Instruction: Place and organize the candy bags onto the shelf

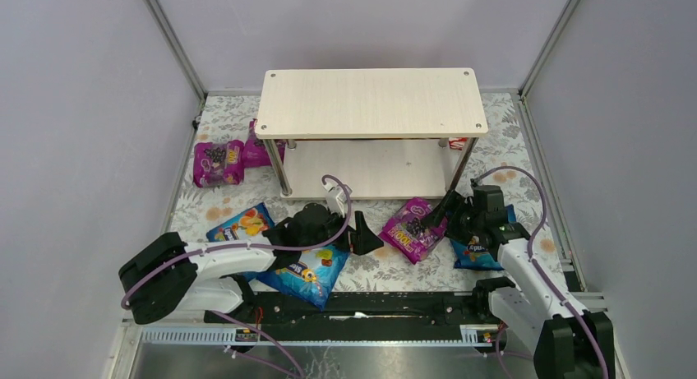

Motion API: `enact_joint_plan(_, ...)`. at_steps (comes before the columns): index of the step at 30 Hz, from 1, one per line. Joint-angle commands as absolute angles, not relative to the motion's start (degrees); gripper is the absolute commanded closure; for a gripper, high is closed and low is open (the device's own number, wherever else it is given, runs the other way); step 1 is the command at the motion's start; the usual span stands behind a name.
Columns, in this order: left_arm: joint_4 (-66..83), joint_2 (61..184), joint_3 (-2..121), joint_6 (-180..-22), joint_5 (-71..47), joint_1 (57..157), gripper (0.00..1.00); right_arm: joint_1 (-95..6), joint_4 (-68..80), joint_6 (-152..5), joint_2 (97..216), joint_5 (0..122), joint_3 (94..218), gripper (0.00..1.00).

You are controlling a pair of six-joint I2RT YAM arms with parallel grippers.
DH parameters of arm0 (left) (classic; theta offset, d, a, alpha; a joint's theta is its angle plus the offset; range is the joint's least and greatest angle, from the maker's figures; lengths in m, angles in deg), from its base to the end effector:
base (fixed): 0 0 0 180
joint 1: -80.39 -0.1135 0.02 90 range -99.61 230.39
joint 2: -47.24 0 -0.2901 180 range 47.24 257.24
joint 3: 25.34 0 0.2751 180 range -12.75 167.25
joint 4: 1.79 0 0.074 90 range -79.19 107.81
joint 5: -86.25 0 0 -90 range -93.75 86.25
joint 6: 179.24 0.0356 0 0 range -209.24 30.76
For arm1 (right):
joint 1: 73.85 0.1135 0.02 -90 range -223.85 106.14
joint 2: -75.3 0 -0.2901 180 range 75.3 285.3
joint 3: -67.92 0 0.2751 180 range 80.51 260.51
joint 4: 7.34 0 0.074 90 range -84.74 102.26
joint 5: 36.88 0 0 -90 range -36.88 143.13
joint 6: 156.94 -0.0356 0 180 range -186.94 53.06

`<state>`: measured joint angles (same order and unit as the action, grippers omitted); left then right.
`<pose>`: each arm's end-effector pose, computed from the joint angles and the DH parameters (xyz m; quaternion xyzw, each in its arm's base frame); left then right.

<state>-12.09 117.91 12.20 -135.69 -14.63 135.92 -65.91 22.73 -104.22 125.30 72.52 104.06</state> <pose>0.1387 -0.2138 0.1946 0.1179 0.8226 -0.4776 0.2853 0.1748 0.0363 0.1952 0.1659 0.8942 0.2914 0.2964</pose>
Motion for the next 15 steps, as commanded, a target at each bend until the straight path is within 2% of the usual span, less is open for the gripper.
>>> enact_joint_plan(1,-14.7,118.8,14.5,-135.7,-11.6,136.2,0.01,-63.1,13.2,-105.6,128.3,66.9,102.8,0.29)
enact_joint_plan(3,-12.5,119.4,15.2,-135.7,-11.0,136.2,0.01,-61.0,12.1,-105.8,130.2,66.0,103.2,0.48)
enact_joint_plan(7,-10.1,120.3,16.5,-135.3,-10.1,136.1,0.01,-55.4,13.2,-104.3,132.9,63.0,104.4,0.7)
enact_joint_plan(9,-9.3,120.4,16.9,-135.3,-9.9,135.9,0.01,-53.6,13.8,-103.2,133.1,63.6,104.2,0.75)
enact_joint_plan(12,-8.9,119.7,16.6,-136.0,-10.0,135.0,0.02,-52.4,12.3,-101.3,131.5,66.9,102.1,0.78)
enact_joint_plan(15,-10.2,119.4,15.0,-137.7,-12.3,132.8,0.02,-52.2,10.8,-100.0,127.5,69.1,99.0,0.88)
